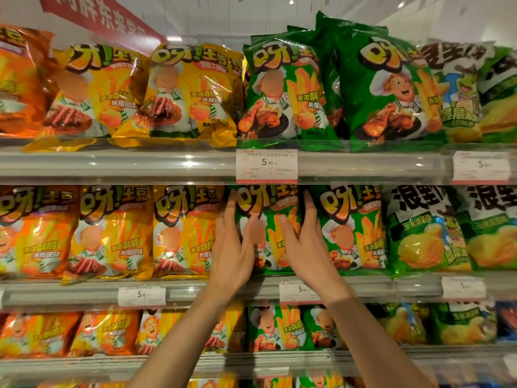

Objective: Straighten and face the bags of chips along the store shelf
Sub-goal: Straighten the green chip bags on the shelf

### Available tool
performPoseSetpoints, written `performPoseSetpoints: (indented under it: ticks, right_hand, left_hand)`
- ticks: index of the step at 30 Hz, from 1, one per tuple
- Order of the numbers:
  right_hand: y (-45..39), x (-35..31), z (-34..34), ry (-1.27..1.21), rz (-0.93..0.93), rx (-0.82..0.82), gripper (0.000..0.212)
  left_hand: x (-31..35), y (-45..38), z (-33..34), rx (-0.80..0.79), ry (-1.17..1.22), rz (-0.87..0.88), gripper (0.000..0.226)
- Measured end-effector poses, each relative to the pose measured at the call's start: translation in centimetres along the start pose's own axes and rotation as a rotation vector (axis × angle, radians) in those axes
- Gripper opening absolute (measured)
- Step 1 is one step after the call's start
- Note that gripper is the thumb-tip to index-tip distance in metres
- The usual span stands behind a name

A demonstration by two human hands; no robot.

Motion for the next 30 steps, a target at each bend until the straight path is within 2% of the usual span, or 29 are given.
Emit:
performPoseSetpoints:
  ticks: [3,7,12,15,19,22,25,30]
  right_hand:
    - [0.1,-1.6,-0.1,0.195,-0.212,-0.030,0.055]
    - [-0.4,-1.2,0.6,0.401,-0.249,-0.074,0.054]
    - [-0.3,-0.1,1.3,0.379,-0.179,-0.129,0.057]
    - [0.8,-0.9,1.3,0.376,-0.286,-0.088,0.050]
    - [1.4,-0.8,0.8,0.229,-0.210,-0.124,0.062]
    - [2.2,-0.1,-0.3,0.167,-0.117,-0.179,0.063]
    - [3.7,1.3,-2.1,0.043,-0.067,-0.157,0.051]
    - [7.9,5.6,-5.4,-0.269,0.102,-0.049,0.028]
  left_hand:
    - [0.5,-0.7,0.4,0.004,-0.112,0.099,0.059]
    - [-0.2,-1.5,1.4,-0.055,-0.170,0.099,0.056]
    - [-0.8,-1.0,2.1,-0.106,-0.134,0.100,0.060]
    - [-0.7,-0.5,2.0,-0.152,-0.107,0.098,0.057]
    - [-0.1,0.2,0.9,-0.203,-0.046,0.110,0.062]
    - [-0.6,1.0,-0.3,-0.210,-0.009,0.047,0.066]
    - [-0.9,2.7,-2.1,-0.197,0.032,0.009,0.065]
    - [-1.7,6.8,-4.9,-0.174,0.069,-0.077,0.045]
Point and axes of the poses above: each hand's wrist, its own y-axis away from the middle knuckle, its own z-axis out of the palm, x = y × z, the point moved 8 cm from there along -y, towards the middle knuckle, and after that the axes turned 5 degrees about -y, right-handed, at the moved point
